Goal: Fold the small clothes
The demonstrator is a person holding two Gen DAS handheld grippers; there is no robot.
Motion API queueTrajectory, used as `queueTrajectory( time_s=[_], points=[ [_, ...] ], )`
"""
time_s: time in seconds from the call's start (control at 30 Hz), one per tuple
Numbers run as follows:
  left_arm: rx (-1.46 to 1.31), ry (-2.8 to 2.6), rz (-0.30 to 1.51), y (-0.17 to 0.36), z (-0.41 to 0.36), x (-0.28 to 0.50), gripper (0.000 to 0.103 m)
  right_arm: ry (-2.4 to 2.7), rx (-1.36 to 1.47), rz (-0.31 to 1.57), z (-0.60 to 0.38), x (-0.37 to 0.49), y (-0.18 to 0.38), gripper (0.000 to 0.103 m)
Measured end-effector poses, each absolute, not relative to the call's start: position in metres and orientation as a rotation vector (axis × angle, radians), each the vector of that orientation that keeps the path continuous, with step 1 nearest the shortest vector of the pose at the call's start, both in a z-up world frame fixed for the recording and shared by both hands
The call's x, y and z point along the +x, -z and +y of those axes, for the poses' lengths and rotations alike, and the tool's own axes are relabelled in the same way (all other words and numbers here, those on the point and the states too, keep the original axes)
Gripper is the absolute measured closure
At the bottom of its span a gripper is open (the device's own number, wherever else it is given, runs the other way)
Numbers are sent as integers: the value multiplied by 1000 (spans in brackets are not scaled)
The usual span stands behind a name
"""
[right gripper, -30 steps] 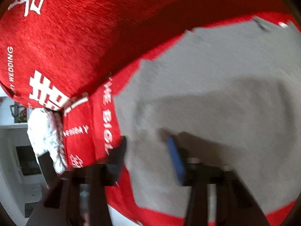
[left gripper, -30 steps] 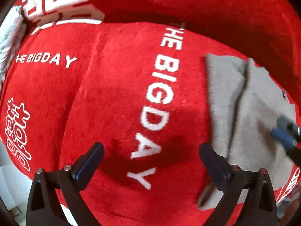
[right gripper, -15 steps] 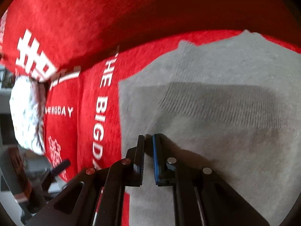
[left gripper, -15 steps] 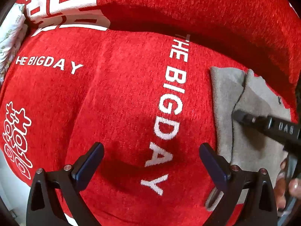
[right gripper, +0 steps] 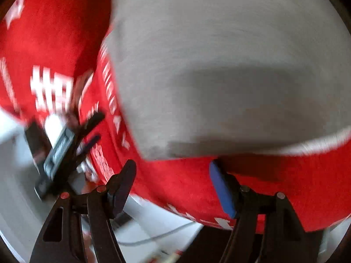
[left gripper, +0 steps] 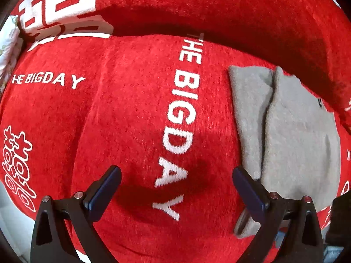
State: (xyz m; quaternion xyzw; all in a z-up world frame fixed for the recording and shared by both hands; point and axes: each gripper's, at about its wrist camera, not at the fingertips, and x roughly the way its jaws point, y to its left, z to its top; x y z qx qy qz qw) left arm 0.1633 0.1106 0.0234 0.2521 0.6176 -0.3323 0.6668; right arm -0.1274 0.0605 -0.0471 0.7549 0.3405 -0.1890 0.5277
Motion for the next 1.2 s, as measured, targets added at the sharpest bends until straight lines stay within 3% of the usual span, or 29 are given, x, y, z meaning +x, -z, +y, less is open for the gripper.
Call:
queueTrajectory(
  time_s=[0.13,0.2,0.23,0.27,0.7,0.77,0.93,1.0,1.03,1.07,1.2],
  points=[
    [574,755,1418,-19,110,156,2,464,1967,602,57,-139,62,31],
    [568,757,1423,-19,110,152,2,419,1971,598,54,-130,64,56],
    [567,758,1425,-20,110,150,2,407,1961,614,52,-124,64,89],
    [566,760,1425,-20,109,148,2,401,1934,626,50,-120,60,95],
    [613,766,1416,-24,103,132,2,404,1715,864,62,-104,56,95],
    [630,771,1406,-24,101,128,2,385,1687,911,63,-101,50,90],
    [651,782,1409,-27,96,118,2,360,1607,1014,69,-110,36,90],
    [652,785,1410,-28,93,115,2,369,1584,1029,69,-115,32,75],
    [657,786,1415,-28,92,114,2,376,1581,1029,68,-119,31,58],
    [661,784,1419,-27,91,113,2,384,1582,1022,67,-125,29,47],
    [669,774,1416,-26,89,109,2,421,1603,994,60,-141,28,47]
  ],
)
